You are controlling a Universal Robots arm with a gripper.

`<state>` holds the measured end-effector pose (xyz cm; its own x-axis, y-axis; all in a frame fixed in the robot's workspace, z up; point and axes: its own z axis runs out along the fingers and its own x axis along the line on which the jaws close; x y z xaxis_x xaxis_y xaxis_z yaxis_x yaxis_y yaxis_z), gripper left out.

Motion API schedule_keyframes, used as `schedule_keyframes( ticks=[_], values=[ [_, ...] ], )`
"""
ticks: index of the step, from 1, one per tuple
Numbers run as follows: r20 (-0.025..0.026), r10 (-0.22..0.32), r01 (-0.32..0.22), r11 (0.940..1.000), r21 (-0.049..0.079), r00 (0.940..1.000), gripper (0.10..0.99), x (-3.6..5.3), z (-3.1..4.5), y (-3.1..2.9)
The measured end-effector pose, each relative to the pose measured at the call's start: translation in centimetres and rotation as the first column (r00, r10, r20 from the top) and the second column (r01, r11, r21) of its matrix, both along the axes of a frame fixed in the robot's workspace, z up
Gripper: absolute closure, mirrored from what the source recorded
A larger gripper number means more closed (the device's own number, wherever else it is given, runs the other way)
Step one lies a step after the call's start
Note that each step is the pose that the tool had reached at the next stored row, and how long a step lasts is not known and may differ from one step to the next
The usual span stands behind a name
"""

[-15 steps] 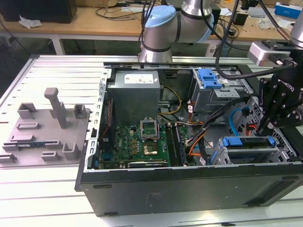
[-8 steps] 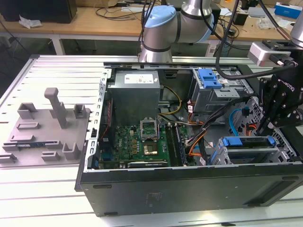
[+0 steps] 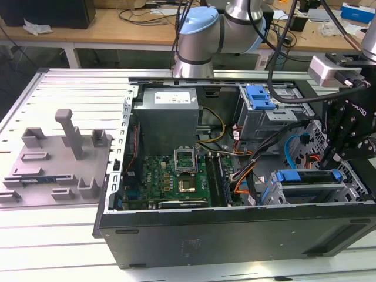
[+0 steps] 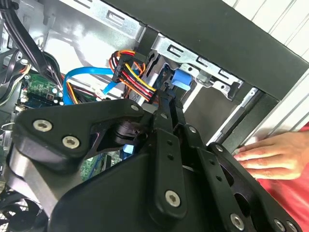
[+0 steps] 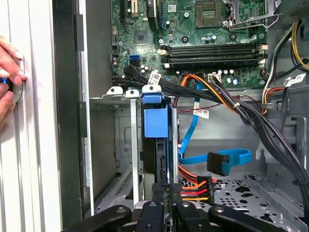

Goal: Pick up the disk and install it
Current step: 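Insert the first disk wire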

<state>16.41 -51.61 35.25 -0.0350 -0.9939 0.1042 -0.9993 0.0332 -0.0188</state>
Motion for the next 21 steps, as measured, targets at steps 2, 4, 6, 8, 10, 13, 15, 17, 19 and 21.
schedule_keyframes(
  ticks=[2,4,6,8,10,13,15,17,19,21],
  values=[
    [0.0,0.0,0.0,1.0,0.0,1.0,0.918,0.0,0.0,-0.01],
    [0.0,0.0,0.0,1.0,0.0,1.0,0.918,-0.03,0.0,-0.02],
    [-0.0001,0.0,0.0,1.0,0.0,1.0,0.918,-0.11,0.0,-0.02],
    [0.0,0.0,0.0,1.0,0.0,1.0,0.918,-0.18,0.0,-0.01],
    [0.0,0.0,0.0,1.0,0.0,1.0,0.918,-0.18,0.0,0.03],
    [0.0,0.0,0.0,1.0,0.0,1.0,0.918,-0.19,0.0,0.1],
    [0.0,0.0,0.0,1.0,0.0,1.0,0.918,-0.19,0.0,0.1],
    [0.0,0.0,0.0,1.0,0.0,1.0,0.918,-0.19,-0.01,0.1],
    [0.0,0.0,0.0,1.0,0.0,1.0,0.918,-0.19,-0.05,0.1],
    [-0.0001,0.0,0.0,1.0,0.0,1.0,0.918,-0.19,-0.11,0.1]
  ],
)
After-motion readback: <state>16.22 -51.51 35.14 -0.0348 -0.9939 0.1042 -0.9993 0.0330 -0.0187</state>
